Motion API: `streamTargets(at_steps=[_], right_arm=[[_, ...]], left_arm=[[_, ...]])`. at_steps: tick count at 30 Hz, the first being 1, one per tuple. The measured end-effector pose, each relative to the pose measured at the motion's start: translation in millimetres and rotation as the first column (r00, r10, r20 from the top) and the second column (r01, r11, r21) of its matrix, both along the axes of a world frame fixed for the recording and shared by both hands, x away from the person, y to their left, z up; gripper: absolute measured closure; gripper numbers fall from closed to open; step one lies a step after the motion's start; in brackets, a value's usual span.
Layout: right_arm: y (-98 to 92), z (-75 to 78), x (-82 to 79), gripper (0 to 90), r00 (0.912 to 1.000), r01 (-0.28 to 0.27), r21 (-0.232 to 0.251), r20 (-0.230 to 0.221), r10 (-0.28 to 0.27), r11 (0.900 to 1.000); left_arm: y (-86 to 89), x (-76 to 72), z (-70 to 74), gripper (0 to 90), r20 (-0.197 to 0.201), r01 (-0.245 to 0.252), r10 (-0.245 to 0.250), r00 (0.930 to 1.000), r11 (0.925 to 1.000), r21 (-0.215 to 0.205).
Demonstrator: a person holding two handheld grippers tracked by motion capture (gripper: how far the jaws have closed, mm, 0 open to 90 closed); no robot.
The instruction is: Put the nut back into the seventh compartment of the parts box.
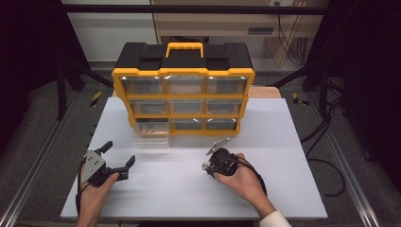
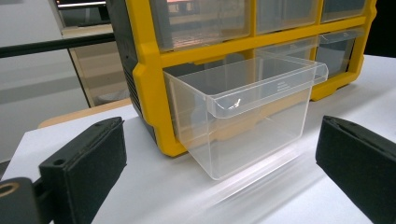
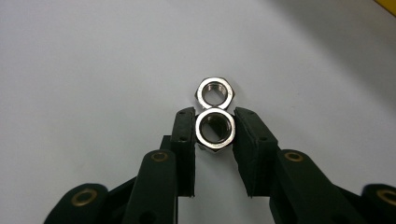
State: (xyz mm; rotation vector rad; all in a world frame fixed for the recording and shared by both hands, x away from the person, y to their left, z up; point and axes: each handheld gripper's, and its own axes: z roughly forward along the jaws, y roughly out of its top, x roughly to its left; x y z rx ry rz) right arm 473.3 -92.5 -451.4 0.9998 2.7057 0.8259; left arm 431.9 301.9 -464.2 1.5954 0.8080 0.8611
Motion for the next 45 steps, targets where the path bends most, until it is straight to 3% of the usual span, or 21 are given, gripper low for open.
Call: streamTargets(at_steps=[5, 14, 21, 39, 45], right_arm=[[-0.8, 1.1, 0.4, 70.3, 0.9998, -0.005, 0.000, 0.017, 0.005, 1.000], [-3.1, 10.4, 2.1, 70.3, 0.9982, 0.025, 0.060, 0.054, -0.028, 0.998], [2.0, 25.4, 5.2, 70.3, 0.9926, -0.004, 0.106, 0.121, -0.009, 0.994], [22.1, 43.1, 15.1, 70.3, 0.9815, -0.032, 0.137, 0.192, 0.005, 0.990], [28.9, 50.1, 19.9, 70.3, 0.9749, -0.056, 0.167, 0.222, 0.017, 0.984]], left_arm=[[0.8, 0.0, -0.1, 1.6, -0.001, -0.004, 0.004, 1.0000, 1.0000, -0.002], [-0.6, 0.4, -0.5, 1.6, -0.002, 0.002, -0.002, 1.0000, 1.0000, 0.001], [-0.4, 1.2, -1.1, 1.6, -0.002, 0.006, -0.006, 1.0000, 0.9999, -0.013], [-1.2, 1.0, -1.5, 1.6, -0.004, 0.011, -0.011, 0.9999, 0.9999, -0.013], [-1.3, 1.0, -1.6, 1.6, -0.004, 0.010, -0.010, 0.9999, 0.9999, -0.011]])
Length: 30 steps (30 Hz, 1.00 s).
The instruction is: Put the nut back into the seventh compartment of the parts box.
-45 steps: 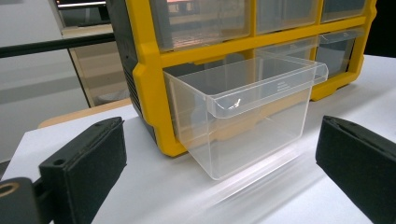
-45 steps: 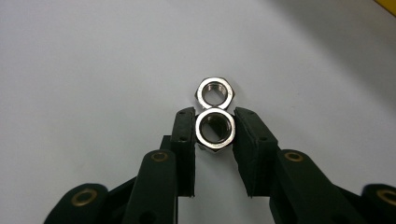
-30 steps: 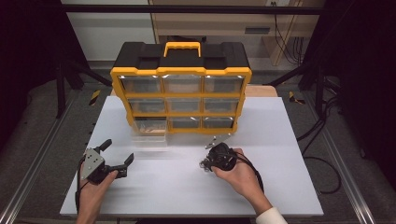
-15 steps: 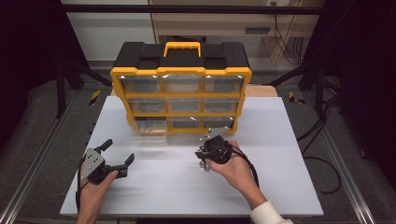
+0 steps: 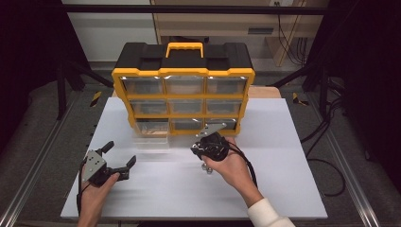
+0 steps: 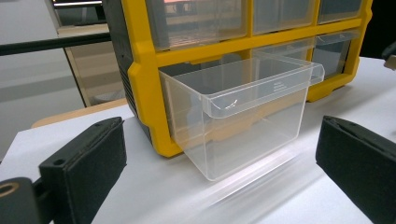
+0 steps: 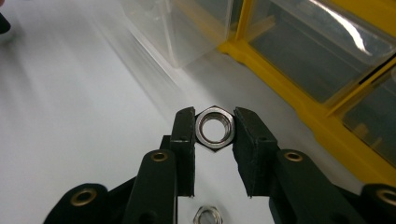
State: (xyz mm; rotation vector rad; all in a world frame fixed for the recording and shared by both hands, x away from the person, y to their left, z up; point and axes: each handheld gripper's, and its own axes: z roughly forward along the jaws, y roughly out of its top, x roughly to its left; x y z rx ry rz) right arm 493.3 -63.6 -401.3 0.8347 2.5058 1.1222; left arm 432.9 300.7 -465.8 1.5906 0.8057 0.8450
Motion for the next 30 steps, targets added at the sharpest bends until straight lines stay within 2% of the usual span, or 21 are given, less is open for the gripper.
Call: streamTargets(at_steps=[1, 4, 11, 19, 22, 30], right_arm=[[1.8, 1.6, -0.3, 70.3, 0.9999, 0.013, 0.001, -0.010, -0.013, 1.000], [5.4, 3.6, 1.8, 70.3, 0.9999, 0.005, 0.008, 0.016, -0.005, 1.000], [12.9, 6.1, 7.0, 70.3, 0.9990, 0.013, 0.044, 0.043, -0.015, 0.999], [23.8, 13.2, 12.4, 70.3, 0.9982, 0.002, 0.060, 0.060, -0.005, 0.998], [26.5, 15.4, 13.6, 70.3, 0.9986, 0.008, 0.072, 0.051, -0.012, 0.997], [33.1, 16.9, 15.5, 70.3, 0.9979, -0.001, 0.090, 0.064, -0.005, 0.996]], left_arm=[[0.0, -0.1, 0.0, 1.6, 0.000, 0.000, 0.000, 1.0000, 1.0000, 0.000], [-0.4, 0.0, -0.1, 1.6, -0.001, 0.000, 0.000, 1.0000, 1.0000, 0.000], [0.0, 0.2, 0.0, 1.6, 0.000, 0.000, 0.000, 1.0000, 1.0000, -0.001], [-0.8, -0.1, -0.1, 1.6, -0.001, 0.003, -0.003, 1.0000, 1.0000, 0.004], [-0.7, -0.1, 0.0, 1.6, -0.001, 0.003, -0.003, 1.0000, 1.0000, 0.002], [-0.7, -0.1, 0.3, 1.6, 0.002, 0.003, -0.003, 1.0000, 1.0000, 0.001]])
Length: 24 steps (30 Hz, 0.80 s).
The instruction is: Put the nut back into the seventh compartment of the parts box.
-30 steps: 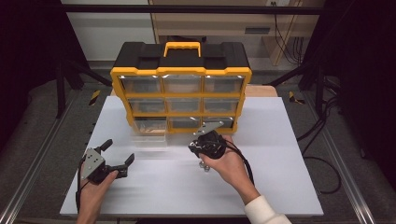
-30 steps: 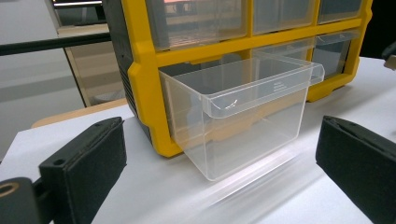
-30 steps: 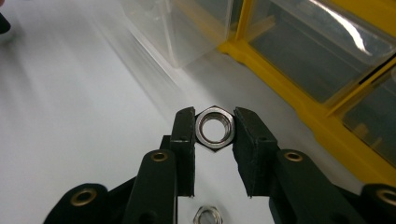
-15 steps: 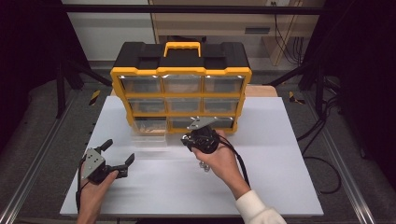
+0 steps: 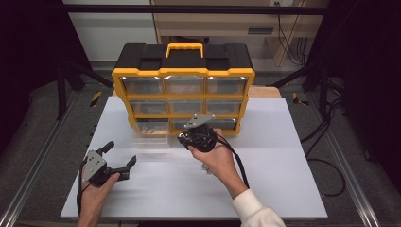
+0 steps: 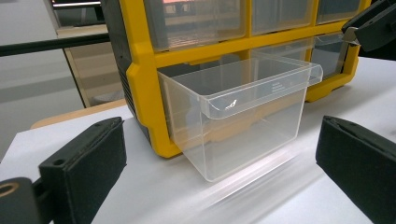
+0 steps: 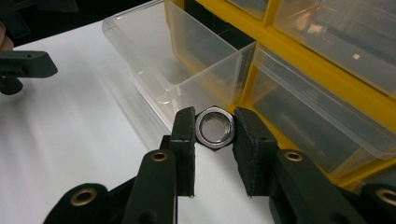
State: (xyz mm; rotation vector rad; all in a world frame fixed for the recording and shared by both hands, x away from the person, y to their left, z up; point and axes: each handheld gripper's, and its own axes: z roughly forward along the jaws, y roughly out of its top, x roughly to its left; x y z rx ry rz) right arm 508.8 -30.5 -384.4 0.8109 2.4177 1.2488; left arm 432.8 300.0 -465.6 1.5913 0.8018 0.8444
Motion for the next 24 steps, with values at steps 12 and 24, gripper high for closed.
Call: streamTargets(at_steps=[12, 24], right_arm=[[4.8, 3.6, 2.5, 70.3, 1.0000, -0.003, 0.027, 0.001, 0.003, 1.000], [11.4, 6.0, 4.5, 70.3, 0.9999, -0.012, 0.072, 0.009, 0.011, 0.997]], left_arm=[[-0.9, 0.3, 0.0, 1.6, 0.000, 0.001, -0.001, 1.0000, 1.0000, 0.001], [-0.8, 0.0, 0.4, 1.5, 0.003, 0.003, -0.003, 1.0000, 1.0000, -0.004]])
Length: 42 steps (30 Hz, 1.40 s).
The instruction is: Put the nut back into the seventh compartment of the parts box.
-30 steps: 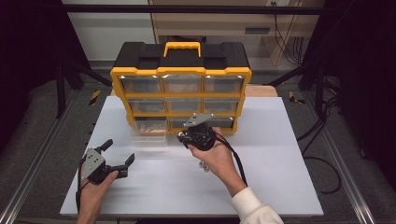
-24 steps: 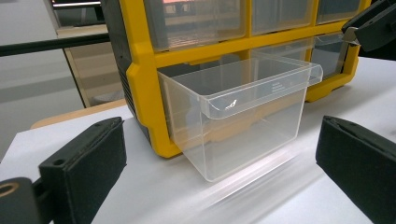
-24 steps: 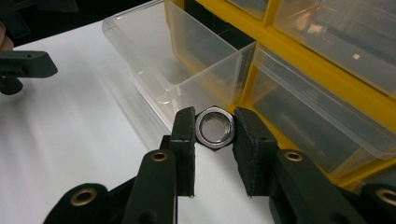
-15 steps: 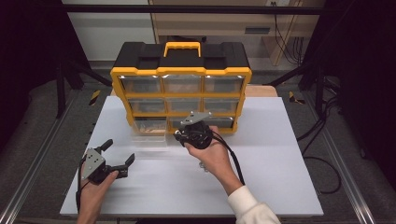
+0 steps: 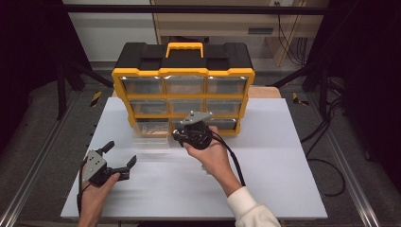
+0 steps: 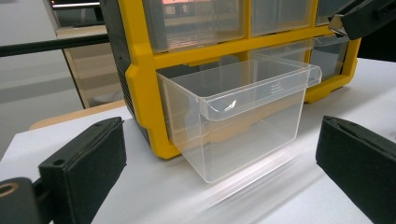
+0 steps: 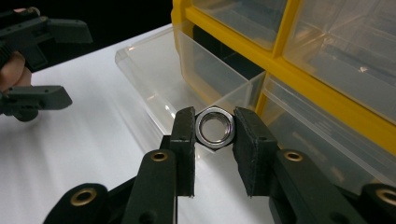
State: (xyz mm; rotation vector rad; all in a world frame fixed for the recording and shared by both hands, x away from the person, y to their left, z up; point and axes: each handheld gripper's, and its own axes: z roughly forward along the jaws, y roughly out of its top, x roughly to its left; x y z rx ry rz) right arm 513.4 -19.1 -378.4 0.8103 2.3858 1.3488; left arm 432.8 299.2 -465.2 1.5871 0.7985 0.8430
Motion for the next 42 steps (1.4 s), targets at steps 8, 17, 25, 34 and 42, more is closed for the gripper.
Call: streamTargets(at_steps=[8, 17, 25, 34, 42], right_arm=[[6.6, -0.2, 2.7, 70.3, 1.0000, 0.006, 0.022, 0.007, -0.006, 1.000], [9.4, 1.8, 6.1, 70.2, 0.9999, 0.012, 0.053, -0.001, -0.012, 0.999], [14.3, 4.4, 7.6, 70.3, 1.0000, 0.009, 0.061, -0.004, -0.009, 0.998], [24.7, 4.9, 10.8, 70.3, 1.0000, 0.000, 0.054, -0.005, 0.001, 0.999], [33.6, 3.6, 15.4, 70.2, 1.0000, 0.004, 0.058, -0.006, -0.004, 0.998]], left_arm=[[-0.1, 0.0, 0.1, 1.5, -0.001, 0.003, -0.003, 1.0000, 1.0000, -0.002], [-0.6, 0.0, 0.1, 1.5, -0.002, 0.004, -0.004, 1.0000, 1.0000, 0.000], [-0.9, 0.0, 0.0, 1.5, -0.003, 0.003, -0.003, 1.0000, 1.0000, 0.002], [-0.7, -0.1, 0.3, 1.5, -0.002, 0.003, -0.003, 1.0000, 1.0000, 0.000], [-0.5, 0.2, 0.1, 1.5, -0.005, 0.002, -0.002, 1.0000, 1.0000, 0.001]])
